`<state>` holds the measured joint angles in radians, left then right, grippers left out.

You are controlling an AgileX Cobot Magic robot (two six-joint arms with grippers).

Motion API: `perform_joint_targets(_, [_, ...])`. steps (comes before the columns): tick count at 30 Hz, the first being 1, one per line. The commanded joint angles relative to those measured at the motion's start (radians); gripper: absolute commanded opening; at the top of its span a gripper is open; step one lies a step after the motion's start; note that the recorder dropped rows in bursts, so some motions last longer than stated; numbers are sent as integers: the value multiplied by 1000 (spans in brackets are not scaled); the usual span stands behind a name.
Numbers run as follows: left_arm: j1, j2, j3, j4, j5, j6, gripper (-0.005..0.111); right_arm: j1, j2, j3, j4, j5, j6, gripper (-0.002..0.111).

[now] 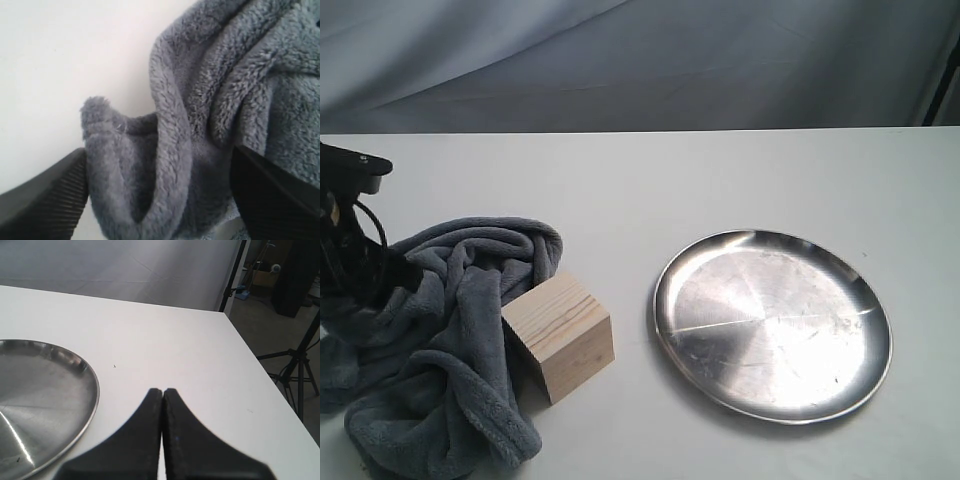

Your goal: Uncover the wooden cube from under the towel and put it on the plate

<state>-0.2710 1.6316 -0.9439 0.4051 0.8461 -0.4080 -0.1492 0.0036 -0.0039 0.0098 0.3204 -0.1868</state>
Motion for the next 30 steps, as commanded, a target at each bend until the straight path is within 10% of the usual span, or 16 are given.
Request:
perform_joint_targets(1, [3,-81,-4,-4,14,-1,73,0,-4,4,-10,0,3,0])
perform_joint_targets(9, [3,-231,-4,-71,-43,24,73,0,-4,4,-10,0,3,0])
perform_joint_targets(20, [-1,-272,35,-763,-119,690,66,0,-4,4,-10,0,3,0])
perform_joint_targets(30, [-116,-77,69,-791,-127,862,45,0,-4,4,-10,0,3,0])
